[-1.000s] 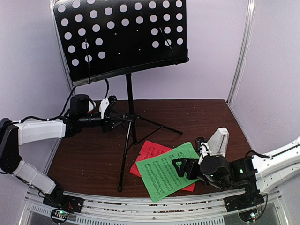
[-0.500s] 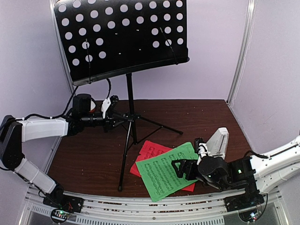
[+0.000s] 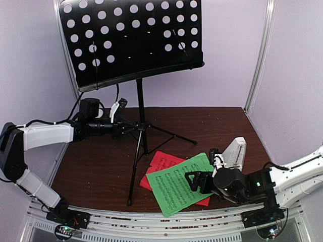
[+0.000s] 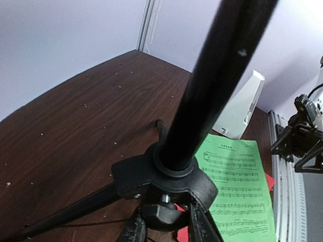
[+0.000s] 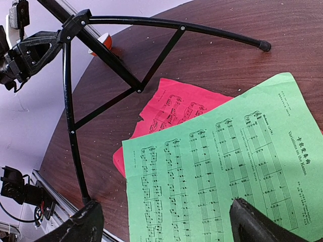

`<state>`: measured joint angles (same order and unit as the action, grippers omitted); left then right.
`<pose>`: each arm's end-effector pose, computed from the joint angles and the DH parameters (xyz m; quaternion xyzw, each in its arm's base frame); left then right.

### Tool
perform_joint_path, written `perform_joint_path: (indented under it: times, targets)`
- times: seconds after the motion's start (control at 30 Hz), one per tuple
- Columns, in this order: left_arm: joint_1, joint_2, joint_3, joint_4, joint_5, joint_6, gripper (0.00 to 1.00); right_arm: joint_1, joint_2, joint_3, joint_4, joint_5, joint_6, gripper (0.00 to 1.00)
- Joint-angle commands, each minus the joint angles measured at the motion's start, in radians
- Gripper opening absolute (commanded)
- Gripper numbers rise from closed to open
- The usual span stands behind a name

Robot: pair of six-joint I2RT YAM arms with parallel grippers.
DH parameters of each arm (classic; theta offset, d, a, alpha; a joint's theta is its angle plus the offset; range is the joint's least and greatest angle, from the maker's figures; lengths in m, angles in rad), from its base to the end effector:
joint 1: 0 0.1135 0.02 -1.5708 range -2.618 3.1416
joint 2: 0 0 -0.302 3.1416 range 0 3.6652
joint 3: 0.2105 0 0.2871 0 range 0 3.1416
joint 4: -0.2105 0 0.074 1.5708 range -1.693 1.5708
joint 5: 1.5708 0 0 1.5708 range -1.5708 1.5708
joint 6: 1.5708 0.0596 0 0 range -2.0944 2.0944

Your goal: Pack up the instrument practice props

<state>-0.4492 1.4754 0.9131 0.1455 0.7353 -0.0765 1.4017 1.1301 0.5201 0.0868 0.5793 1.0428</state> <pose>0.3149 -0.1962 0.2673 0.3376 0.7322 -0.4232 0.4133 0.0764 0.2537 0.2131 -0.0075 0.8420 0.3660 0.3962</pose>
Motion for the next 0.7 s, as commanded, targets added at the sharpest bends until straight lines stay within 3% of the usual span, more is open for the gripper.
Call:
perform_joint_path:
  times: [0.0, 0.37, 0.67]
  targets:
    - [0.005, -0.04, 0.032, -0.049, 0.106, -0.211, 0.07, -0.004, -0.021, 0.012, -0.021, 0.018, -0.007, 0.89]
    - [0.017, -0.024, 0.048, -0.057, 0.162, -0.612, 0.03, -0.003, -0.024, 0.007, -0.022, 0.014, -0.004, 0.89]
    - [0.019, -0.005, 0.032, 0.005, 0.199, -0.712, 0.17, -0.004, -0.04, 0.002, -0.032, 0.013, 0.008, 0.89]
